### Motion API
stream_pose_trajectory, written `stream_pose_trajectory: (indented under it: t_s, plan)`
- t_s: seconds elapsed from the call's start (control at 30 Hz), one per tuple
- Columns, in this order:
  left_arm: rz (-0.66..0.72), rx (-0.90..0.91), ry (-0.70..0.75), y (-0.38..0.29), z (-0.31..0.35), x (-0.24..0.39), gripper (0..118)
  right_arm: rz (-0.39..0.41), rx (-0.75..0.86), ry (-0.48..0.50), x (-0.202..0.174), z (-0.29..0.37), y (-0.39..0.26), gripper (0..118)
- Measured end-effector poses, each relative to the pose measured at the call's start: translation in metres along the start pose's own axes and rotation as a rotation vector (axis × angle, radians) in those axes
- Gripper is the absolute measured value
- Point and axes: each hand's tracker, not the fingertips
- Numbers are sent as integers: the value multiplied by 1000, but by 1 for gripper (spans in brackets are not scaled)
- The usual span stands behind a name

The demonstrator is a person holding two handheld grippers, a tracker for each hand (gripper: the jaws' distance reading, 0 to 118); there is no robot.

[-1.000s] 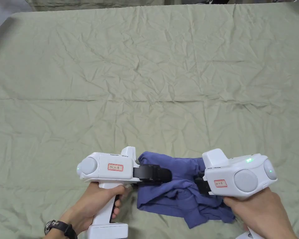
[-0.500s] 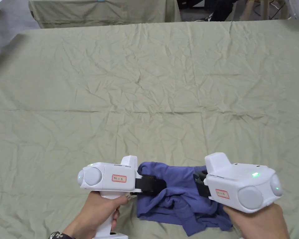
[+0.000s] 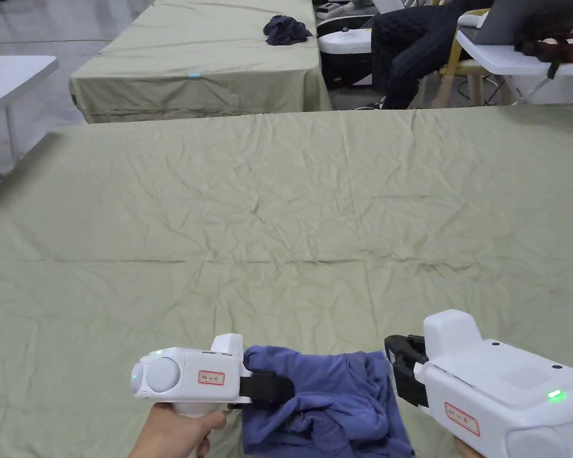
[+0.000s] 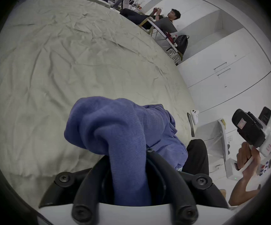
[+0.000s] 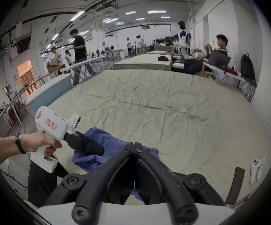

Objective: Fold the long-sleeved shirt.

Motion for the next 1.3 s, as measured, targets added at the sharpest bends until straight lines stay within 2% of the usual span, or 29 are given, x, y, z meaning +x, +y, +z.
stream_pose_trajectory:
  t_s: [0.27, 0.47, 0.9, 1.13, 1.3]
  plan:
    - [-12, 12, 81, 14, 36, -24, 15, -3, -1, 19, -8, -8, 5, 1]
    - [-1, 4, 179, 28, 80, -74, 15, 16, -33, 77, -35, -38, 16, 1]
    - [31, 2, 401, 54, 202, -185, 15, 142, -58, 278, -139, -120, 71, 1]
    - [106, 31, 512, 51, 261, -242, 15, 216, -48, 401, -207, -157, 100, 1]
    - [125, 22, 539, 44, 288, -271, 15, 242, -57, 458, -238, -177, 104, 1]
